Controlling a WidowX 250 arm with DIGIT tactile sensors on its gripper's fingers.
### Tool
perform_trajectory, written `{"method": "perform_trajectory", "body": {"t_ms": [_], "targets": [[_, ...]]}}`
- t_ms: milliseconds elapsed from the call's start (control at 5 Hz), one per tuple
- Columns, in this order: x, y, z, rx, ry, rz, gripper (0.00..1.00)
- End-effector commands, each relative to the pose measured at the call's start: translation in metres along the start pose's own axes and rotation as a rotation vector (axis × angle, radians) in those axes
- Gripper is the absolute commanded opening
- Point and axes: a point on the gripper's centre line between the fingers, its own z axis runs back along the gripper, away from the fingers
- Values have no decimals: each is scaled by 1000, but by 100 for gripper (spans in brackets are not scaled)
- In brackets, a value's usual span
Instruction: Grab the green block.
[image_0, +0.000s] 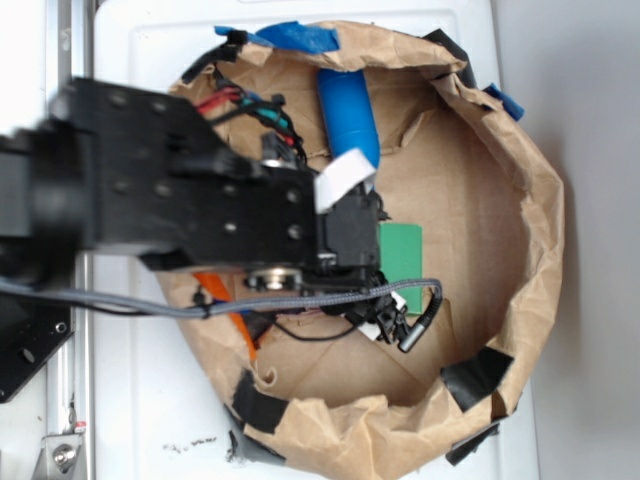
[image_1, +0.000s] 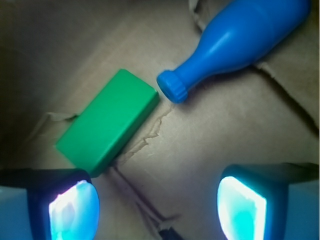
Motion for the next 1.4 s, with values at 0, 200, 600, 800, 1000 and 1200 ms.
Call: {"method": "perform_trajectory", "body": {"t_ms": [0,200,600,800,1000,1200], "targets": [[9,-7,10,-44,-34,-2,100],[9,-7,10,-44,-34,-2,100],[23,-27,19,-80,30,142,100],[22,-34,23,-103,23,147,100],[26,-34,15,-97,-1,158,100],[30,-35,4,-156,-47,211,100]]}}
